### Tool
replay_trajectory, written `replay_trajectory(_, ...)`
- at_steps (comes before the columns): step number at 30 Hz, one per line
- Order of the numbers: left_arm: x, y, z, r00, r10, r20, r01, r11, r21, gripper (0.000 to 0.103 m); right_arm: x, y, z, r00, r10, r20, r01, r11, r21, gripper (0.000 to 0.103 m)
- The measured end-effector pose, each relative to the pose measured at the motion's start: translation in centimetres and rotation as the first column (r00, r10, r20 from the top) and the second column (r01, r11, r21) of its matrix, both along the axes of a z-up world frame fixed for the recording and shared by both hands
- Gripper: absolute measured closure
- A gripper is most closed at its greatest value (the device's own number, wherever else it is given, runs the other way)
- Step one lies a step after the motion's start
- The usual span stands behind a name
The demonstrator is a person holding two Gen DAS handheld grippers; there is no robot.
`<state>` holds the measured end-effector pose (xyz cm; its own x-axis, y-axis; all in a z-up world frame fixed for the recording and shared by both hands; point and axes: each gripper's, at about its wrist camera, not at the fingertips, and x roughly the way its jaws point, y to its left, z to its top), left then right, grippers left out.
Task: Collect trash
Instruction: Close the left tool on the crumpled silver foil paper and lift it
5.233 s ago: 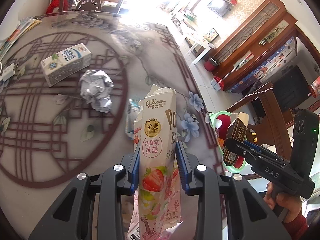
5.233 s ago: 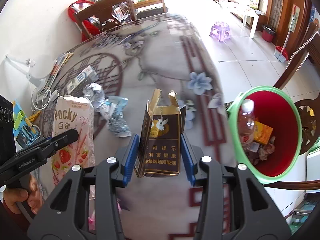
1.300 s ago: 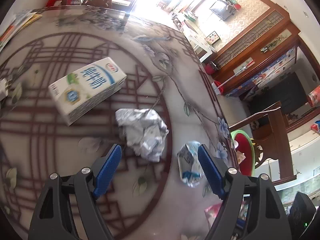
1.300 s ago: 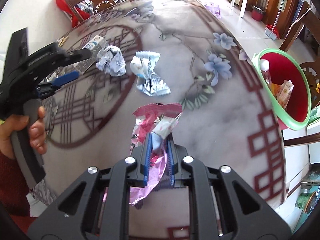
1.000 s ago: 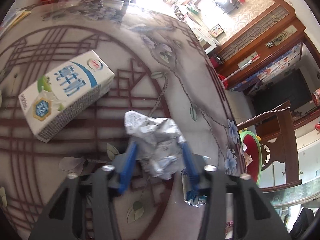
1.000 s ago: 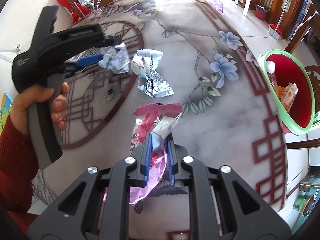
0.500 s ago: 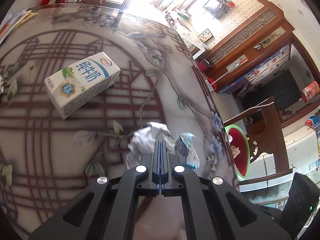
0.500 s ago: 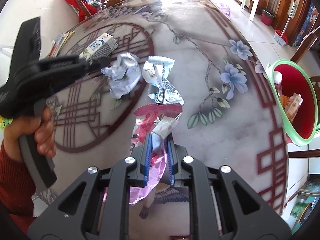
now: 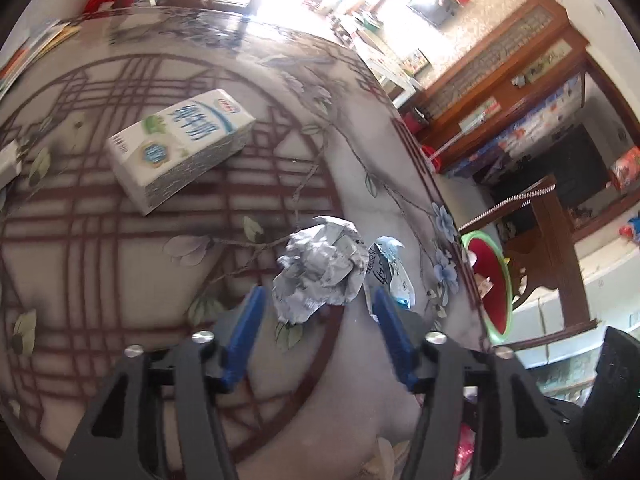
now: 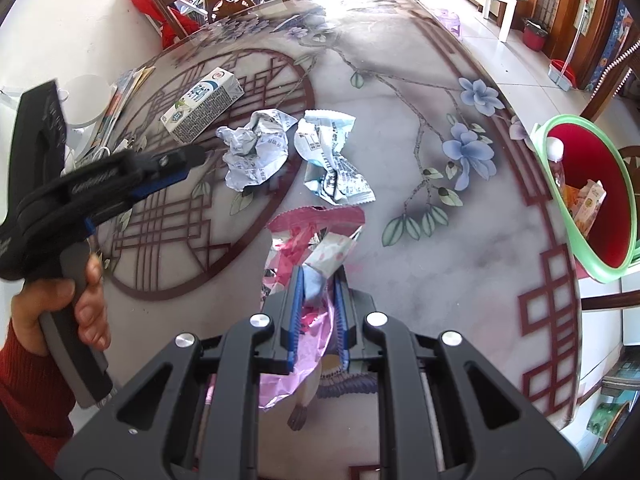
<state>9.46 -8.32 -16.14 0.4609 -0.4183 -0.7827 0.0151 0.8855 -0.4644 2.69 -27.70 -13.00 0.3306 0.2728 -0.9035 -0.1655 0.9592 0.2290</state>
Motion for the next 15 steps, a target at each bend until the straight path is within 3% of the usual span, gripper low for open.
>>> replay_trajectory(5,2.4,-1.5,-1.7,0.999,-0.034,-0.034,0.035,0.999,0.035,0.049,-0.2,-0.9,0.0,1.0,-0.027,0.0,0.027,1.0,0.0,0.088)
replay_trajectory(6,2.7,-1.7,-2.0,0.998,-0.038,-0.041,0.04,0.998,0.039,0.056,-0.3,-1.0,0.0,0.999,-0.033,0.001,0.033,0.999,-0.001,0.088)
replay_trajectory(11,2.6,-2.1,-1.3,0.998,-0.058,-0.021,0.059,0.998,0.022,0.073,-0.4,-1.8,0.0,0.999,-0.055,-0.003,0.055,0.999,-0.002,0.088)
replay_trajectory(12,2.4,-2.0,-1.1,0.998,-0.057,-0.015,0.057,0.998,0.02,0.095,-0.4,-1.9,0.1,0.998,-0.06,0.0,0.06,0.998,-0.003,0.088)
replay_trajectory(15,1.2,-1.3,-0.5,0.999,-0.04,-0.009,0.04,0.999,0.013,0.096,-0.2,-2.1,0.2,0.997,-0.07,0.013,0.07,0.998,0.001,0.088)
